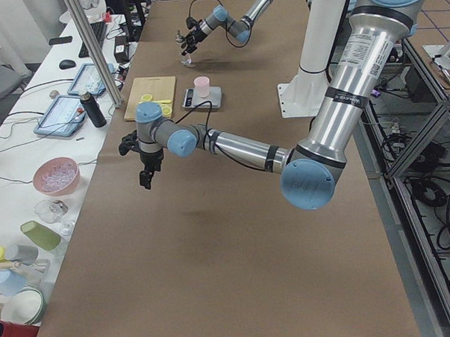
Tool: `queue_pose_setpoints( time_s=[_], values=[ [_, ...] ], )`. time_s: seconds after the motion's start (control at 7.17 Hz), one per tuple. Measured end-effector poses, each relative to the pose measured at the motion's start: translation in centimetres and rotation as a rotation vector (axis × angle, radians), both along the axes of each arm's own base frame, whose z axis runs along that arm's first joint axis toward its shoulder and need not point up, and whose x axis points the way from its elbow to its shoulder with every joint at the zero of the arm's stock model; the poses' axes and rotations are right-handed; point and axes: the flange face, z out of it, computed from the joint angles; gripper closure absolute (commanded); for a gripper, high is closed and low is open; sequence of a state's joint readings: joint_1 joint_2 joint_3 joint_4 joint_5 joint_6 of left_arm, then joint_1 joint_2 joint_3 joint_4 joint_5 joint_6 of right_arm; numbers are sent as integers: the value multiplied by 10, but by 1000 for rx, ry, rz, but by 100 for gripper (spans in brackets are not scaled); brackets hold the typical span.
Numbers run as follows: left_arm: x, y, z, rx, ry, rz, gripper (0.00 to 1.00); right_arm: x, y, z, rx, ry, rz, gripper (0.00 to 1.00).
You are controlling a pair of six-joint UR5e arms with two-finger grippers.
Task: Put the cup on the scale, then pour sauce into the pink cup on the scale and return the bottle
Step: 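Lower the dispenser onto the table and open the right gripper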
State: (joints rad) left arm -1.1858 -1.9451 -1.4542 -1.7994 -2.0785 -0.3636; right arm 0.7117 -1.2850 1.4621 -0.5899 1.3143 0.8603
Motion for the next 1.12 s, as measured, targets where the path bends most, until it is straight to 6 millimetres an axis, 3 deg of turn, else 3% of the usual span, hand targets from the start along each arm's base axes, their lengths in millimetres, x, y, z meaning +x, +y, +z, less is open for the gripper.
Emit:
queue_pose_setpoints(
  time_s=[0.28,0.42,0.56,0.84,1.12],
  values=[
    [0,0,1,-1,-1,0,1,-2,0,5,-9,5,-7,100],
    [0,0,1,-2,-1,0,1,-2,0,6,-11,6,-9,92],
    [0,0,2,-2,-1,1,1,-2,0,7,-13,7,-13,51],
    [0,0,2,-3,-2,1,1,-3,0,9,-14,11,-24,1],
    [0,0,3,-6,-2,0,1,-3,0,8,-14,9,-31,0]
  ],
)
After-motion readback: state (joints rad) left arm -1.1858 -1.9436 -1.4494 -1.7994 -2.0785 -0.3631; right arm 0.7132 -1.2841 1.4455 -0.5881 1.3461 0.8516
